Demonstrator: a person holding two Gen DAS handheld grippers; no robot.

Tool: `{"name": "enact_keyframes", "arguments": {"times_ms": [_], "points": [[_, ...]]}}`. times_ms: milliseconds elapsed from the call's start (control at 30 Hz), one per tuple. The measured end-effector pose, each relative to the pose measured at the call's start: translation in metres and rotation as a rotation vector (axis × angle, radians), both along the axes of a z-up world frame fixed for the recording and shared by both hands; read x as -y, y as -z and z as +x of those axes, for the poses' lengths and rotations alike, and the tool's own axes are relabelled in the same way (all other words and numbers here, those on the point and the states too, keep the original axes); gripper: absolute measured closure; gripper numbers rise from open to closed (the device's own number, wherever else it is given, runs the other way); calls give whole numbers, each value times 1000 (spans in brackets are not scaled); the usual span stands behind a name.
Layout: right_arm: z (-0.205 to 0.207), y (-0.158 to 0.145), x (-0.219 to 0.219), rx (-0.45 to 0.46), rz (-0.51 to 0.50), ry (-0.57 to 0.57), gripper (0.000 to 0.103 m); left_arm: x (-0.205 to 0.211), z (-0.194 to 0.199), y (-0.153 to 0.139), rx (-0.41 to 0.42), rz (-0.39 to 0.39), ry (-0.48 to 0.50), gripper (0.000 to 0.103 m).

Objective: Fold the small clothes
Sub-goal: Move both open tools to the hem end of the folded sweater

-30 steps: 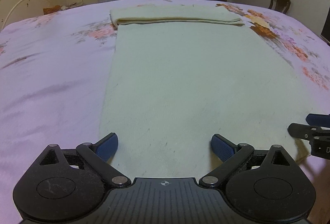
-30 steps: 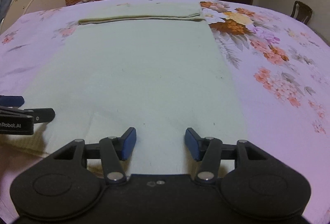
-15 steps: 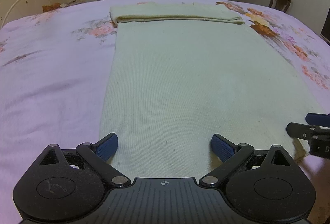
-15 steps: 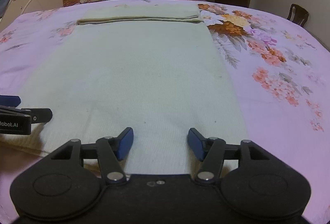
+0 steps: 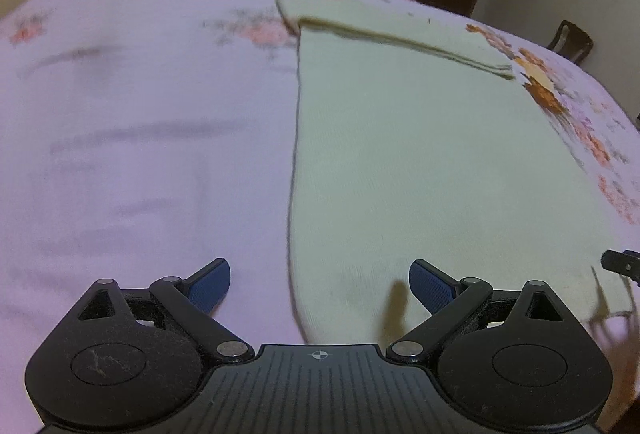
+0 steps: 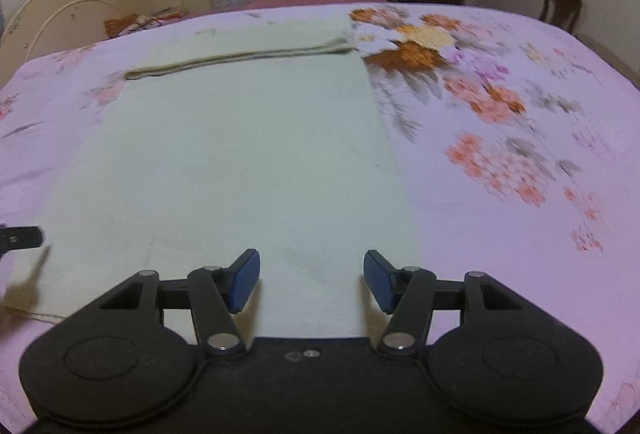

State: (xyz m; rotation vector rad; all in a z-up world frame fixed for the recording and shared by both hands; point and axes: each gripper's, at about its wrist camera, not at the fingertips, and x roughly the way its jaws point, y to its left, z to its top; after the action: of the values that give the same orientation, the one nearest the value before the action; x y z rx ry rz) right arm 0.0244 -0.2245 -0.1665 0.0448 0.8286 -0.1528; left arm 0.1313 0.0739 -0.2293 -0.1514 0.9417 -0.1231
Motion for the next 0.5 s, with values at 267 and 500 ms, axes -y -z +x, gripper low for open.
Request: {"name": "enact_keyframes", "arguments": {"times_ms": [267,500], "points": [[1,6,29,-36,-7,71,46,15,-7,7,-9,-26,32,7],[0,15,34,-65,30,65,42,12,-8,5,-25,-72,7,7]]}}
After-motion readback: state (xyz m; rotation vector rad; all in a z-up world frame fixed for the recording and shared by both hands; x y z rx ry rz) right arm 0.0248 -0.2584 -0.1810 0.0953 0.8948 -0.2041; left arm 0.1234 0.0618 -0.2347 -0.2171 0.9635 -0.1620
